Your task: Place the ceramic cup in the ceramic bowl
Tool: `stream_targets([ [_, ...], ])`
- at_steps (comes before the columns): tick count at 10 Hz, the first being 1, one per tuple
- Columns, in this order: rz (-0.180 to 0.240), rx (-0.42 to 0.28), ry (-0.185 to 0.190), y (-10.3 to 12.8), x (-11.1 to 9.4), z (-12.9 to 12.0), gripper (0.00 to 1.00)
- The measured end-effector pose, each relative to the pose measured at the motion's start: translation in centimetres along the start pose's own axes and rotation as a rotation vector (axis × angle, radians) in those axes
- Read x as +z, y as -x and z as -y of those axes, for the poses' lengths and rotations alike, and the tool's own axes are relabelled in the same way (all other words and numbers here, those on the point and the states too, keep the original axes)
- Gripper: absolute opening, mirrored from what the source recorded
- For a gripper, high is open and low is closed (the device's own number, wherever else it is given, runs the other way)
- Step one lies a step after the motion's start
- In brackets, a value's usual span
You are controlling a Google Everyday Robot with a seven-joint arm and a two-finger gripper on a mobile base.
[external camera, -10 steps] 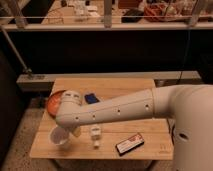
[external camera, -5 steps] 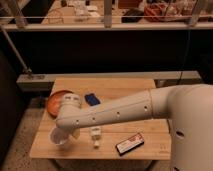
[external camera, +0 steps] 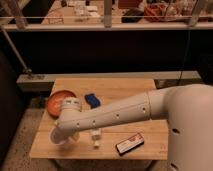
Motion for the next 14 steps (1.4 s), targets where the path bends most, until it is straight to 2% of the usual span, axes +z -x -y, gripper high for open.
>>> stream_targets([
  [4,0.012,-0.016,0.0,0.6,1.0,-0.5,0.8],
  [6,0.014,-0.029,0.001,1.0,1.3,-0.6,0.75],
  [8,0.015,-0.032,0.001,1.1,1.7,-0.9,0.66],
  [10,0.022,-0.042,0.004,1.6,2.1,-1.0,0.49],
  [11,0.024,-0.047,0.003,1.7,2.3,-1.0,0.45],
  [12,0.024,-0.049,0.003,1.7,2.2,-0.9,0.37],
  [14,0.025,-0.051,0.006,1.8,2.1,-1.1,0.16],
])
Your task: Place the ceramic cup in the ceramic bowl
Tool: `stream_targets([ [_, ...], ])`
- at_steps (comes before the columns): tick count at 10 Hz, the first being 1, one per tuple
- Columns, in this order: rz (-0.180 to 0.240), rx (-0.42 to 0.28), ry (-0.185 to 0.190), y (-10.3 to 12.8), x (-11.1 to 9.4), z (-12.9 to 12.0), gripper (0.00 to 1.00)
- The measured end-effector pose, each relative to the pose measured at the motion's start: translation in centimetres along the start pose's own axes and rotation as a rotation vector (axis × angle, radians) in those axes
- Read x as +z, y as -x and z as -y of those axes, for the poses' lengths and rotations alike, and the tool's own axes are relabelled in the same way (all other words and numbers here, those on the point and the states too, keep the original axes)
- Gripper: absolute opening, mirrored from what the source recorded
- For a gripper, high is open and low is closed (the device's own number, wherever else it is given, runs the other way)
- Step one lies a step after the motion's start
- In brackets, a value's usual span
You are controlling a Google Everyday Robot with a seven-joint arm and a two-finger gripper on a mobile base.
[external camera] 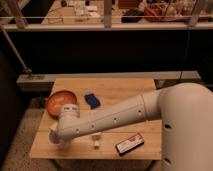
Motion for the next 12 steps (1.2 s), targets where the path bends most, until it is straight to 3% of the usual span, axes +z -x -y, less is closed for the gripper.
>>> stream_targets([
  [2,-0.001,0.001,0.005,0.0,0.0,-0.2,0.1],
  [7,-0.002,-0.009,-0.001,0.3,0.4,-0.4,0.1],
  [12,-0.02,-0.036,-0.006,1.1,-0.9,-0.7,0.1],
])
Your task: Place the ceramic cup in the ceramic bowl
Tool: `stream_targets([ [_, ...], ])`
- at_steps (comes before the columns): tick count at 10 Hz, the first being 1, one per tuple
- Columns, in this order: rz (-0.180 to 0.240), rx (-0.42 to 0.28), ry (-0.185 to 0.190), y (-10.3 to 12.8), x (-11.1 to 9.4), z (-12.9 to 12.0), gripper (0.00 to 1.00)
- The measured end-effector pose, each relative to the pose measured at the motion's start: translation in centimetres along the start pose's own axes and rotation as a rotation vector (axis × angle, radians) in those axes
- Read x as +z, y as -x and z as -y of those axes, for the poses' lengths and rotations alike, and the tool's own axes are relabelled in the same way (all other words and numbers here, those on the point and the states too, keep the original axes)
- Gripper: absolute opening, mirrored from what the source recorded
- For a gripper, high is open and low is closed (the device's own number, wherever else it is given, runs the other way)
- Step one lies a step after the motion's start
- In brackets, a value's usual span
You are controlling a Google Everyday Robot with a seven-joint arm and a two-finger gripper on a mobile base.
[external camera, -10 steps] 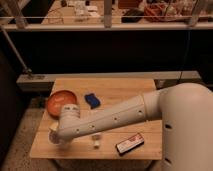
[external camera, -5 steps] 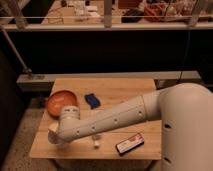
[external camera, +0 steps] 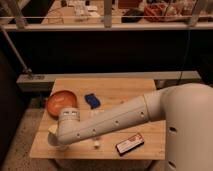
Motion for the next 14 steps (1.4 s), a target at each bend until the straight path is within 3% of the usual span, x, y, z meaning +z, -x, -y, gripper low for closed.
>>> stream_targets([
  [3,-0.006,-0.012,0.002,0.4,-0.2,-0.1,0.1],
  [6,-0.012,-0.02,0.005,0.7,-0.3,-0.1,0.2],
  [9,-0.027,-0.028,0.002,0.6,-1.2,0.2,0.03],
  [14,-0.056,-0.048,-0.001,0.1,-3.6,1.9,0.03],
])
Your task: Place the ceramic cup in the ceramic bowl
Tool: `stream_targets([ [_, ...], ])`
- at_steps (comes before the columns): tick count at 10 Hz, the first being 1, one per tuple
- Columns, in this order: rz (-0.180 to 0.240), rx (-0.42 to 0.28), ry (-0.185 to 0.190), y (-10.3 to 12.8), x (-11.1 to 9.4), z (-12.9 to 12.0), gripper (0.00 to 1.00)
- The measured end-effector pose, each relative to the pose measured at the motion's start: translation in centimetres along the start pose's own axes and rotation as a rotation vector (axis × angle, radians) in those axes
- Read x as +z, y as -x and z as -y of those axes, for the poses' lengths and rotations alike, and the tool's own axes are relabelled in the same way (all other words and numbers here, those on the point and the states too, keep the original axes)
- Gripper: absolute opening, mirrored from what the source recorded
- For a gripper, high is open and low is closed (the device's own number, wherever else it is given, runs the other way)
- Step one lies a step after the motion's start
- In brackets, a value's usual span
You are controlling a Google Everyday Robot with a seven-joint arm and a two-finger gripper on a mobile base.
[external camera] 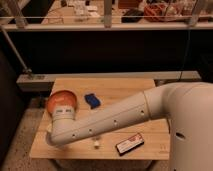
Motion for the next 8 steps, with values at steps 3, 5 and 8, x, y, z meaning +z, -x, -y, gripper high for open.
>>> stream_targets([
  [3,-0.016,-0.018,0.006,-0.2,-0.8,1.0,0.03],
  [5,-0.026,-0.032,0.016,-0.5,-1.0,1.8,0.03],
  [8,-0.034,-0.052,0.03,-0.8,-1.6,3.2,0.03],
])
